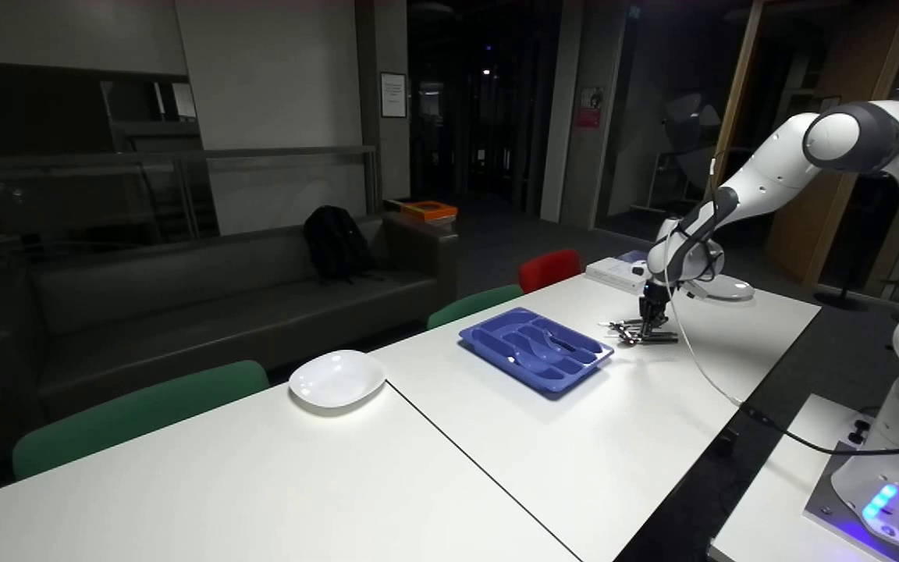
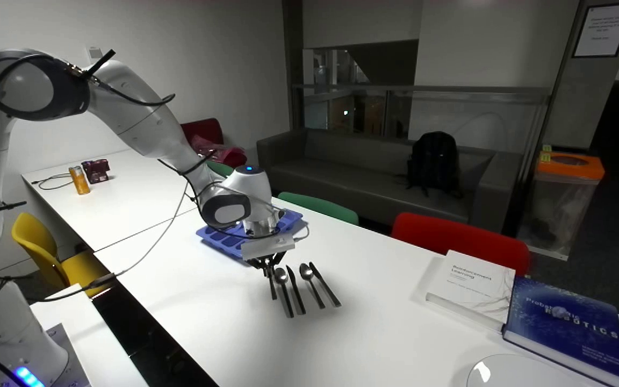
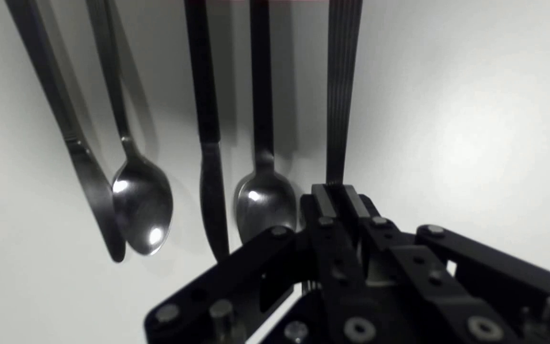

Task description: Pick up the silver cutlery from the counter and place it on the blue tray

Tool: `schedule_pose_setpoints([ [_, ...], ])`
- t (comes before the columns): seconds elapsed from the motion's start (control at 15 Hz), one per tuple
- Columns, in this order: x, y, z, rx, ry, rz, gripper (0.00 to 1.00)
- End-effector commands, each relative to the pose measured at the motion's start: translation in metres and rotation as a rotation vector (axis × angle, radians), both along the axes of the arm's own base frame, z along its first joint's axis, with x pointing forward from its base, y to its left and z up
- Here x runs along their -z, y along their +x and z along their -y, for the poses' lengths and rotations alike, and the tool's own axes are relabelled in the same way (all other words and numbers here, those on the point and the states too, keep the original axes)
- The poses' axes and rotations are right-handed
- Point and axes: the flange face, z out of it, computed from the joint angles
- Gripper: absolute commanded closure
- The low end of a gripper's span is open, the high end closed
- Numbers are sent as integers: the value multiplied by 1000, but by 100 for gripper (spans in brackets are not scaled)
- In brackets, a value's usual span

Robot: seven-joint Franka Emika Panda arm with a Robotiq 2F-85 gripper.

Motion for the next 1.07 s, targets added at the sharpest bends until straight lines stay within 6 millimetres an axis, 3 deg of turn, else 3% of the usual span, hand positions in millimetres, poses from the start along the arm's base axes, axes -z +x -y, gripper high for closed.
schedule_pose_setpoints([
  [0.0, -44, 1, -30, 64, -43, 48, 98],
  [0.27, -72, 16, -66, 277, -26, 93, 98],
  [0.47, -82, 24, -87, 425, 4, 138, 98],
  [1.0, -70, 32, -137, 549, 19, 124, 98],
])
